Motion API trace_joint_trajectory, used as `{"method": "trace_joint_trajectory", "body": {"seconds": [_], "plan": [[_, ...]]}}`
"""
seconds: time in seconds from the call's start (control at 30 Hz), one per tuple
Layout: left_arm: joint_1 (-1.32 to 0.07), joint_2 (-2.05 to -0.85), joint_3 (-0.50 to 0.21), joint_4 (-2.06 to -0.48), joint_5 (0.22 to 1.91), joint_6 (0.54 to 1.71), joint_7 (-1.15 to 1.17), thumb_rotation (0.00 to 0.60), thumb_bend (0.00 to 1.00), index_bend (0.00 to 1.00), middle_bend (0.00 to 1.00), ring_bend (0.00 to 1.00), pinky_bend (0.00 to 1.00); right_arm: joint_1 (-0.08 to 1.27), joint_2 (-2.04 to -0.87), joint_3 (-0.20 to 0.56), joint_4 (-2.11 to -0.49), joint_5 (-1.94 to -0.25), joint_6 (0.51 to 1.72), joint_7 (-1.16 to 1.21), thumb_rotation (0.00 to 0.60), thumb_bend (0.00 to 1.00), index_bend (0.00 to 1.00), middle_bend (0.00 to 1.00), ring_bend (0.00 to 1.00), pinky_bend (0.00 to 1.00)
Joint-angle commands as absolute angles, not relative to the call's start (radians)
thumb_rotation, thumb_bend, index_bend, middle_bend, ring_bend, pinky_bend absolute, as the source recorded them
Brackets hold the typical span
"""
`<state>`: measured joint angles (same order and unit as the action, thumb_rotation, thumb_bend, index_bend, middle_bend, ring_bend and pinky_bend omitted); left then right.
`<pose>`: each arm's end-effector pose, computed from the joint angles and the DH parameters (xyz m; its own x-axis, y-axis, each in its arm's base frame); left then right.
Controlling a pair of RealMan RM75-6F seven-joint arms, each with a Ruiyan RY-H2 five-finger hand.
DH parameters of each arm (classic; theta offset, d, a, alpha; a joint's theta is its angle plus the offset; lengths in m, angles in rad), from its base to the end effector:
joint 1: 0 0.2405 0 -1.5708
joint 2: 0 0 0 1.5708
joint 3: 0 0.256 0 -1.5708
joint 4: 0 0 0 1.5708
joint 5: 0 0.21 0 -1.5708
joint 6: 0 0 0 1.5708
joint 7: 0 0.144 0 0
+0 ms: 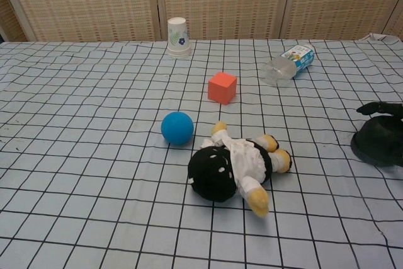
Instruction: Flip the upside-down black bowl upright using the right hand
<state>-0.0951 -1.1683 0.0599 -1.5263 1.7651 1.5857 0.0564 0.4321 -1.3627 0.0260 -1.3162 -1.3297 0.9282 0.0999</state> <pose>-0.2899 0.1568 0.1339 0.4798 -0.0115 0.8773 0.8411 -0.2787 -0.4636 -0.3194 -0.2786 0.0435 0.3545 -0.4239 0.8334 -0.9329 -0.1001 0.3459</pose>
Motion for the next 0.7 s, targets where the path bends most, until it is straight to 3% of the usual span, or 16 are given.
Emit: {"method": "trace_joint_trajectory", "body": {"seconds": [0.03, 0.17, 0.43, 0.7], "plan": [[-0.096, -1.169, 0.061, -1.527, 1.767, 1.585, 0.059, 0.6, 0.36, 0.33, 0.26, 0.22, 0.45, 0.437, -1.349, 0.021, -1.328, -1.332, 0.914, 0.102, 0.6, 0.18, 0.0, 0.0, 0.0, 0.08], [-0.095, -1.168, 0.061, -1.528, 1.767, 1.586, 0.06, 0.6, 0.36, 0.33, 0.26, 0.22, 0.45, 0.431, -1.341, 0.018, -1.337, -1.353, 0.932, 0.113, 0.6, 0.13, 0.0, 0.0, 0.0, 0.06], [-0.096, -1.168, 0.061, -1.528, 1.766, 1.584, 0.06, 0.6, 0.36, 0.33, 0.26, 0.22, 0.45, 0.393, -1.333, 0.022, -1.371, -1.402, 1.038, 0.147, 0.6, 0.13, 0.0, 0.0, 0.0, 0.06], [-0.097, -1.169, 0.063, -1.529, 1.77, 1.583, 0.064, 0.6, 0.36, 0.33, 0.26, 0.22, 0.45, 0.382, -1.38, 0.038, -1.325, -1.379, 1.067, 0.068, 0.6, 0.13, 0.07, 0.07, 0.0, 0.07]]}}
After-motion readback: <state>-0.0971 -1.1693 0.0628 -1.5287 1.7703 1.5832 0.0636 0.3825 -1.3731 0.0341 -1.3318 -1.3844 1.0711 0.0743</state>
